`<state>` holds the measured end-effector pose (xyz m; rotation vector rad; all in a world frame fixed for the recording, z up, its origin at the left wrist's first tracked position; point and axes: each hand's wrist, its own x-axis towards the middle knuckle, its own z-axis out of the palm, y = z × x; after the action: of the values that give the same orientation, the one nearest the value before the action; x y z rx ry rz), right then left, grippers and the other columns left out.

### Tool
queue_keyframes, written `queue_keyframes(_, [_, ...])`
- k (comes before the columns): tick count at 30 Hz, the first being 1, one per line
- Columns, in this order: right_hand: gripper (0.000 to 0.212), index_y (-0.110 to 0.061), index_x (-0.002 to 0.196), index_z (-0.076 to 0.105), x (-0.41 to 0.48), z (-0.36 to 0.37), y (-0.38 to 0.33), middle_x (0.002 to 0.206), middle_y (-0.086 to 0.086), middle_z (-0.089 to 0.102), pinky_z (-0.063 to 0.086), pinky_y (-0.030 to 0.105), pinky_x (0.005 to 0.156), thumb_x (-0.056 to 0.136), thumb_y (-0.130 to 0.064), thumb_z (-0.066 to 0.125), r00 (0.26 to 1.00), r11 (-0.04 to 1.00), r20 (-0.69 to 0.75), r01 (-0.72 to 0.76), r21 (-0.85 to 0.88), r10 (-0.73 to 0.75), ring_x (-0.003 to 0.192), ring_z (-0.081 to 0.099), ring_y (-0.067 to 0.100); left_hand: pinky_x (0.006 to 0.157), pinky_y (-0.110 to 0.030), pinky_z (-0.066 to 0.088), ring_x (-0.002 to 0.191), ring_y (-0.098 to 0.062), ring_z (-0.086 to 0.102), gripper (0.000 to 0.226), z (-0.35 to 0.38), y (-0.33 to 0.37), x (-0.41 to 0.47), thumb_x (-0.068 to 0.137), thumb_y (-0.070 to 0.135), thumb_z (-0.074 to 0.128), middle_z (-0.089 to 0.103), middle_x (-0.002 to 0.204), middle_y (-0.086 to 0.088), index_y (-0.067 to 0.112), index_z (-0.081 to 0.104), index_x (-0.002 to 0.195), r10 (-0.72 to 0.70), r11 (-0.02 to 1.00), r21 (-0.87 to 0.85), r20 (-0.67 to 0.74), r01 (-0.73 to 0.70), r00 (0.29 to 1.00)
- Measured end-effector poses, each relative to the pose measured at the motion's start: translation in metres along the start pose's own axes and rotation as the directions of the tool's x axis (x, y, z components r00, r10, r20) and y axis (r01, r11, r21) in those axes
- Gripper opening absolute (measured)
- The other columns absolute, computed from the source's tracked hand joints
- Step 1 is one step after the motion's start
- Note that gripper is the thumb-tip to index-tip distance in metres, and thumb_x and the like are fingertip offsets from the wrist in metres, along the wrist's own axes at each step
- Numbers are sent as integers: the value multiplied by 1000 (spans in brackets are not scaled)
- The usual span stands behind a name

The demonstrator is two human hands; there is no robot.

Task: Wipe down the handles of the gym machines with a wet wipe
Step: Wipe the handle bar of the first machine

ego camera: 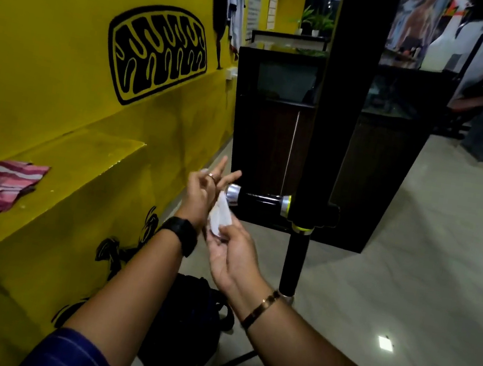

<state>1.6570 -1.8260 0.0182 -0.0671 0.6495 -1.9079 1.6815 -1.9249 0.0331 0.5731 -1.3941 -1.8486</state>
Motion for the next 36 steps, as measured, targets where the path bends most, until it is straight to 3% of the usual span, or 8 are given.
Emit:
queue_keyframes(5, [32,-11,116,62,5,1,-31,117,11,66,54,31,86,97,-1,39,920,789,126,384,-480,-372,101,65,20,81,-27,44,79,-14,67,62,-4,22,7,99,41,11,56,131,-24,12,38,146,-115,985,-135,-54,107,992])
queue_keyframes(8, [34,-11,123,62,16,7,-49,116,8,64,52,29,81,95,-3,45,670,159,468,654,-740,-577,96,63,18,71,-31,40,69,-17,59,64,-9,15,10,95,51,14,64,118,-16,17,43,141,-231,935,-280,-22,216,973])
queue_keyframes(10, [29,-5,114,65,31,10,-55,112,13,64,49,35,83,88,-2,52,506,-392,733,625,-675,-455,97,60,25,72,-33,42,76,-21,56,63,-13,9,12,94,53,16,69,104,-15,15,48,133,-243,908,-354,-3,227,970])
queue_keyframes(13, [16,-5,93,65,52,11,-55,91,13,63,47,40,78,81,-14,60,559,-801,820,430,-416,-125,84,60,32,71,-35,49,84,-26,64,64,-14,4,12,95,53,15,64,116,-19,15,43,137,-284,878,-404,-11,255,959])
queue_keyframes(15, [22,-6,94,63,57,11,-56,89,12,61,46,39,74,82,-24,59,611,-843,792,426,-330,-1,82,58,29,75,-39,49,94,-29,64,68,-15,1,12,96,53,15,52,137,-22,12,34,146,-290,866,-427,-4,260,957])
queue_keyframes(22, [10,-10,90,62,68,4,-80,91,9,61,51,42,74,82,-5,60,407,-778,790,614,134,458,90,58,28,60,-30,57,90,-29,66,73,-16,0,19,95,56,14,51,139,-20,9,37,146,-325,849,-425,49,314,944])
queue_keyframes(30, [29,-4,107,63,67,-5,-69,100,14,62,50,43,79,85,-15,48,489,-882,863,453,-130,124,87,61,33,85,-42,49,104,-32,62,79,-13,-4,35,93,64,12,58,131,-23,12,43,144,-311,881,-342,103,327,945])
queue_keyframes(36, [34,-4,129,59,43,-51,-76,134,19,56,39,44,109,98,-3,44,337,-925,936,378,-40,98,127,52,31,87,-46,51,121,-38,56,68,-5,-3,38,96,57,19,57,131,-23,10,47,136,-282,841,-437,151,320,948])
